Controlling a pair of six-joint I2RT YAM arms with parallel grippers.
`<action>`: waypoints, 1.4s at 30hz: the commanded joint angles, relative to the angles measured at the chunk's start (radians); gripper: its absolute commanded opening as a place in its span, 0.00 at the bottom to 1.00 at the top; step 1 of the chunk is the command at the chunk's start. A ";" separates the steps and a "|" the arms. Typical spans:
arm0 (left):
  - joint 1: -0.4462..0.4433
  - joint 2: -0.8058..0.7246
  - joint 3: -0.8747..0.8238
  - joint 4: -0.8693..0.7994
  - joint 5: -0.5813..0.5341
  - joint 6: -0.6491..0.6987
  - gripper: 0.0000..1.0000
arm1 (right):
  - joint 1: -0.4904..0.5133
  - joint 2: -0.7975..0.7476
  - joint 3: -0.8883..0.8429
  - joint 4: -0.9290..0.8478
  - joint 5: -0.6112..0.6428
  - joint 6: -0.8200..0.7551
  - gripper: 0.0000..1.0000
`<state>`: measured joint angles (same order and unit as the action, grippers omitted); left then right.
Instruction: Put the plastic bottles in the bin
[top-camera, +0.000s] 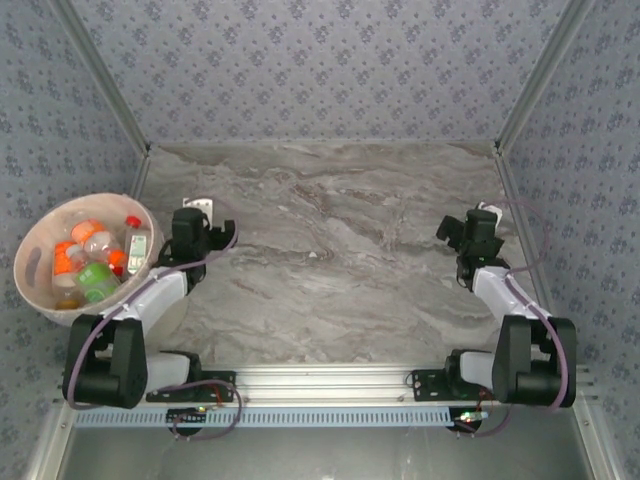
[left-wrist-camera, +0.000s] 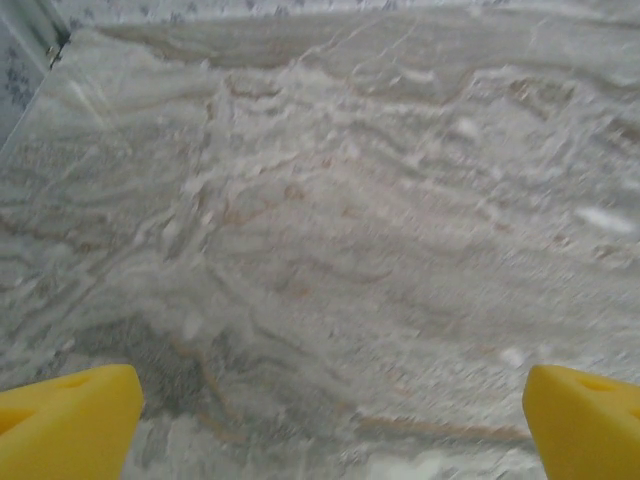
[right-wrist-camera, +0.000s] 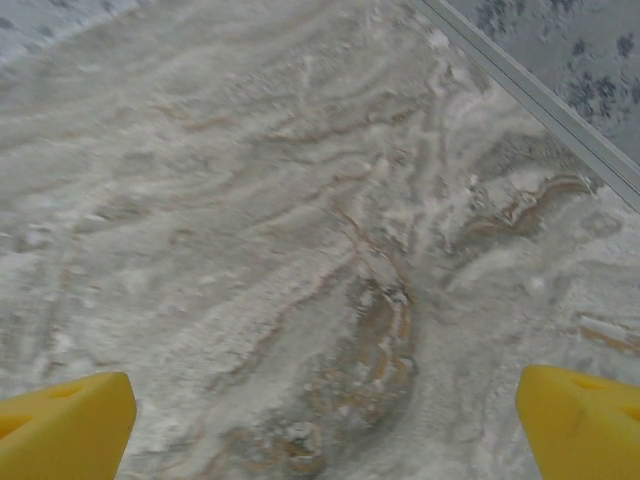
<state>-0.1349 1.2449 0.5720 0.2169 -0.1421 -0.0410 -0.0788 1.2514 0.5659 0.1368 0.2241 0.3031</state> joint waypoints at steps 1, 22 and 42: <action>0.065 0.025 -0.037 0.131 0.059 0.019 0.98 | -0.026 0.035 -0.032 0.133 -0.014 -0.058 1.00; 0.124 0.288 -0.178 0.631 -0.066 -0.009 0.98 | -0.001 0.146 -0.222 0.658 -0.170 -0.230 1.00; 0.126 0.287 -0.180 0.634 -0.074 -0.016 0.98 | 0.057 0.291 -0.204 0.762 -0.130 -0.279 1.00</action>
<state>-0.0067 1.5337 0.3977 0.8124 -0.2031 -0.0460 -0.0254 1.5501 0.3653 0.9081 0.0719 0.0364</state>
